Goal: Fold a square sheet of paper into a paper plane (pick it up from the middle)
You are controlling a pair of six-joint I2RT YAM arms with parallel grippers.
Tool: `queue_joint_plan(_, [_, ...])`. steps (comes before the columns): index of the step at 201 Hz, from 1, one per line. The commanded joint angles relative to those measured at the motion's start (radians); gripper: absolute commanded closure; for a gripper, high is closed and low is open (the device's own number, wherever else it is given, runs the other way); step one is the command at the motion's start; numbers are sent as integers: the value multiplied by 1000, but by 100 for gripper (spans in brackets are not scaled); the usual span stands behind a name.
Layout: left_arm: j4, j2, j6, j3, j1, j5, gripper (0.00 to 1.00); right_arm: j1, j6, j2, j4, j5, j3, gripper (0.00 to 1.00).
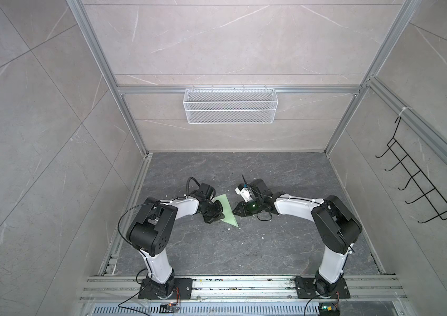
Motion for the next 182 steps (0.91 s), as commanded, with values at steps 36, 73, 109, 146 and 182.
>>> queue_joint_plan(36, [-92, 48, 28, 33, -2, -57, 94, 73, 61, 69, -65, 45, 37, 90])
queue_joint_plan(73, [-98, 46, 34, 32, -3, -56, 94, 72, 85, 88, -97, 83, 56, 92])
queue_joint_plan(109, [-110, 49, 33, 40, -2, -66, 95, 72, 86, 94, -131, 89, 47, 92])
queue_joint_plan(146, [-125, 51, 30, 44, -3, -79, 95, 73, 74, 100, -165, 120, 42, 92])
queue_joint_plan(182, [-102, 38, 49, 65, -3, -40, 95, 72, 67, 119, -195, 147, 50, 92])
